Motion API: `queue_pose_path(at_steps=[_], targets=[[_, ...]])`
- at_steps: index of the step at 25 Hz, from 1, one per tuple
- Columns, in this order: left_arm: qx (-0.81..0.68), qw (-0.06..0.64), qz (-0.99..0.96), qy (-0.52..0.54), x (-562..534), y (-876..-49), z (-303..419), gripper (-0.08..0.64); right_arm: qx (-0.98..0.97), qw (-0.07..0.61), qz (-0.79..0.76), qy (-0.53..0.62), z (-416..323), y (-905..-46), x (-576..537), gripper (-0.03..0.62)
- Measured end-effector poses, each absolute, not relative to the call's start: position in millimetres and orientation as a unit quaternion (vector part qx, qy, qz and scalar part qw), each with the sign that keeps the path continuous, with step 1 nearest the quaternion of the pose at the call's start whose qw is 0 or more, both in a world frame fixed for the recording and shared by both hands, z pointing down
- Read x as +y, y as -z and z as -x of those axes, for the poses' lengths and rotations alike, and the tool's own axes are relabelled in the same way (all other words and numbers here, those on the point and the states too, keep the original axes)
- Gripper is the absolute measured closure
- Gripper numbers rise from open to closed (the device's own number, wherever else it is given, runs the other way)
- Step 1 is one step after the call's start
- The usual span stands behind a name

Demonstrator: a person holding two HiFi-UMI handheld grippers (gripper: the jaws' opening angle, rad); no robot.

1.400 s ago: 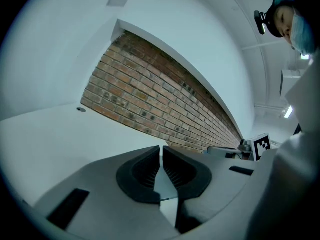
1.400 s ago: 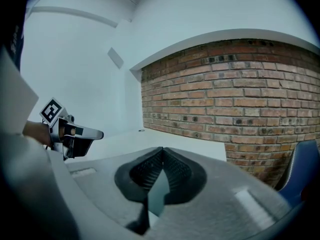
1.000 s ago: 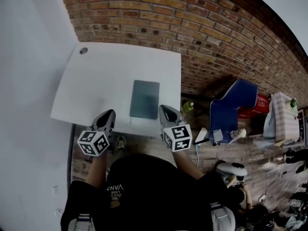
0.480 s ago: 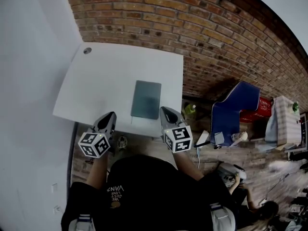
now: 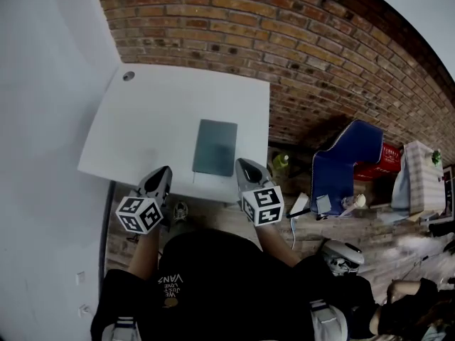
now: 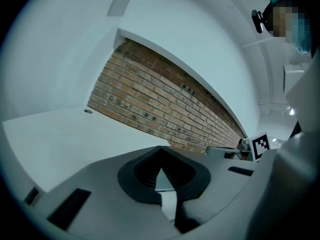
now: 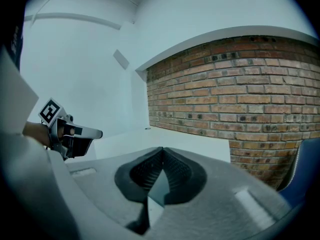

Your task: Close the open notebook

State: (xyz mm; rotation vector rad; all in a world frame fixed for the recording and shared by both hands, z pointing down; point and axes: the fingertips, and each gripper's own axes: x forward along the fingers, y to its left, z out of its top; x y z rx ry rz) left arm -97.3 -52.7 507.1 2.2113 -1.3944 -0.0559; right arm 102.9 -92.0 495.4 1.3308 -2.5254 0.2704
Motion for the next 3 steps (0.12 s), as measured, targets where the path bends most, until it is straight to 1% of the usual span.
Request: queue_pose_path(at_steps=[3], targets=[[-0.513,0.261,-0.817,0.021,-52.7,-507.2,97.8,0.549,-0.872,0.136,-0.460,-0.094,-101.8,-495.5,-91.5,0.595]])
